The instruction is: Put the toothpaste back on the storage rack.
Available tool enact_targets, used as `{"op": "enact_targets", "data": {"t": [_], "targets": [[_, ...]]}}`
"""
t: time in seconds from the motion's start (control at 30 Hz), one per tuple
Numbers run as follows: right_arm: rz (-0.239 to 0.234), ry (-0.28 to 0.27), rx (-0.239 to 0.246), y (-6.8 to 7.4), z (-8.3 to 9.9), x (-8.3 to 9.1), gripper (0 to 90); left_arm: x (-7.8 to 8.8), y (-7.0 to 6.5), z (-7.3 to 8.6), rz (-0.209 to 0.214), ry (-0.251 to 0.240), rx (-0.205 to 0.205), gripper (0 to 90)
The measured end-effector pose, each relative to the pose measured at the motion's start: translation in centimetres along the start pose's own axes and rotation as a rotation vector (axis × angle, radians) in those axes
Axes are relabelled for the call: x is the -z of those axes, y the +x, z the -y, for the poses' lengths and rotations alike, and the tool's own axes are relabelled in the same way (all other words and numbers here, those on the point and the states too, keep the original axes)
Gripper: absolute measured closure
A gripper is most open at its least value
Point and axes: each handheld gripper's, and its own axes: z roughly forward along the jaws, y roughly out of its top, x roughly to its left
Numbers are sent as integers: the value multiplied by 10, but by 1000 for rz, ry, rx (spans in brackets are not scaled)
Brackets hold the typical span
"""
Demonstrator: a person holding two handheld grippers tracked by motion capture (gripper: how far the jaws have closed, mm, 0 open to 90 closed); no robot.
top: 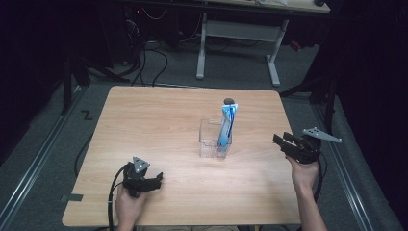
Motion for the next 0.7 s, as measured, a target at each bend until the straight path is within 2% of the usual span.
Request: {"op": "enact_targets", "data": {"t": [0.57, 0.7], "targets": [[1, 45, -10, -2, 23, -3, 480, 0, 0, 0, 0, 1, -2, 149], [12, 61, 9, 1, 30, -4, 486, 0, 0, 0, 0, 1, -1, 149]]}}
